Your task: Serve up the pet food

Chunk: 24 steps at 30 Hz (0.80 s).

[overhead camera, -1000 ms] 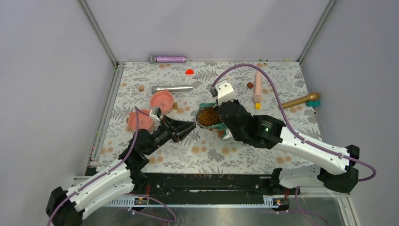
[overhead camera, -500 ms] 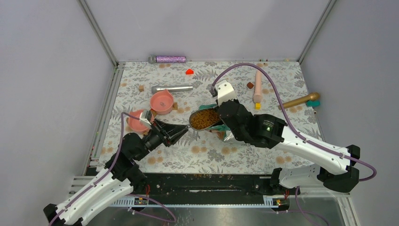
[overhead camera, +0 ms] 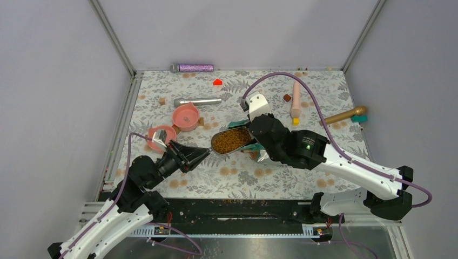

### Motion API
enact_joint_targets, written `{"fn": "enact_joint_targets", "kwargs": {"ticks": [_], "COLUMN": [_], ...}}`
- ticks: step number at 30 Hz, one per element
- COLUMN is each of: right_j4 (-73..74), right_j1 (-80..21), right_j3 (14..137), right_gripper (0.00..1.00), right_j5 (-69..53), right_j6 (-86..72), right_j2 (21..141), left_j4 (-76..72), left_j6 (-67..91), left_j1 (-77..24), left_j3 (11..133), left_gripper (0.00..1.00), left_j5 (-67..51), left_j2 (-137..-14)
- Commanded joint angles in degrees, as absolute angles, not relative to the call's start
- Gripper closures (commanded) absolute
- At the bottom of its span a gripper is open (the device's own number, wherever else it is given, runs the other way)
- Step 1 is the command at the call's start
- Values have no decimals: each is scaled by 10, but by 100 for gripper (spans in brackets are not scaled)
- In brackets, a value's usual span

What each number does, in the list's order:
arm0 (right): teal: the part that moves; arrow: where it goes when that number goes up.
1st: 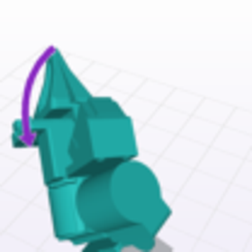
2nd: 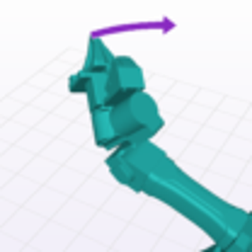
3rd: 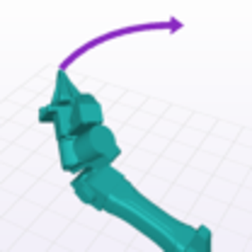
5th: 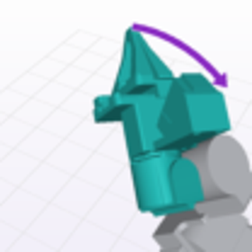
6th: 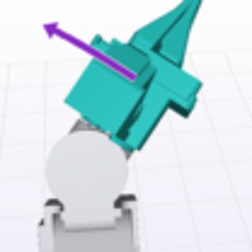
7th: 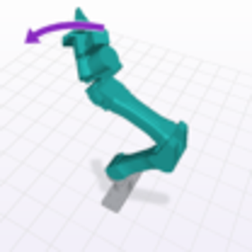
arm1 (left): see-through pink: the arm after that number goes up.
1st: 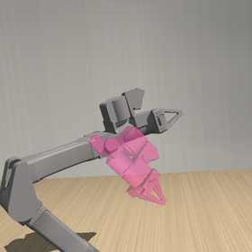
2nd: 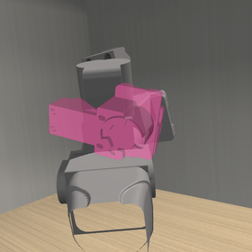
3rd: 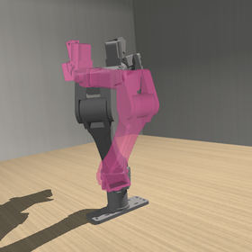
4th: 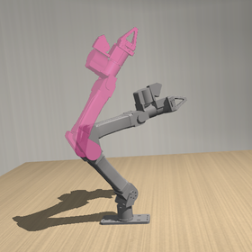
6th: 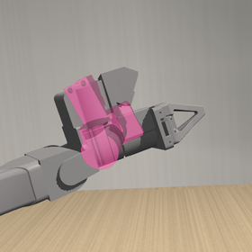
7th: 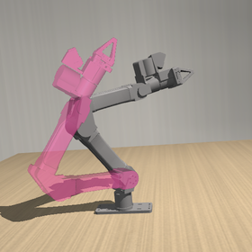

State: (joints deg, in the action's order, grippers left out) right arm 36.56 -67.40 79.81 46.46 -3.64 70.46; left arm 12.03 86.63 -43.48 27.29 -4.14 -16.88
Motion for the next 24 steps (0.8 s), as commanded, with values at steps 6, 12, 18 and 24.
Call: {"fn": "enact_joint_targets", "kwargs": {"ticks": [6, 12, 18, 24], "right_j4": [281, 267, 264, 238], "right_j1": [-680, -680, -680, -680], "right_j3": [858, 852, 855, 839], "right_gripper": [100, 100, 100, 100], "right_j5": [533, 529, 551, 579], "right_j6": [-22, -31, -41, -42], "right_j2": [672, 660, 660, 648], "left_j4": [98, 147, 173, 242], "left_j6": [859, 854, 854, 836], "left_j1": [-432, -432, -432, -432], "left_j3": [278, 299, 313, 359], "left_gripper": [100, 100, 100, 100], "left_j5": [-33, -19, -15, 38], "left_j2": [-116, -77, -56, -25]}}
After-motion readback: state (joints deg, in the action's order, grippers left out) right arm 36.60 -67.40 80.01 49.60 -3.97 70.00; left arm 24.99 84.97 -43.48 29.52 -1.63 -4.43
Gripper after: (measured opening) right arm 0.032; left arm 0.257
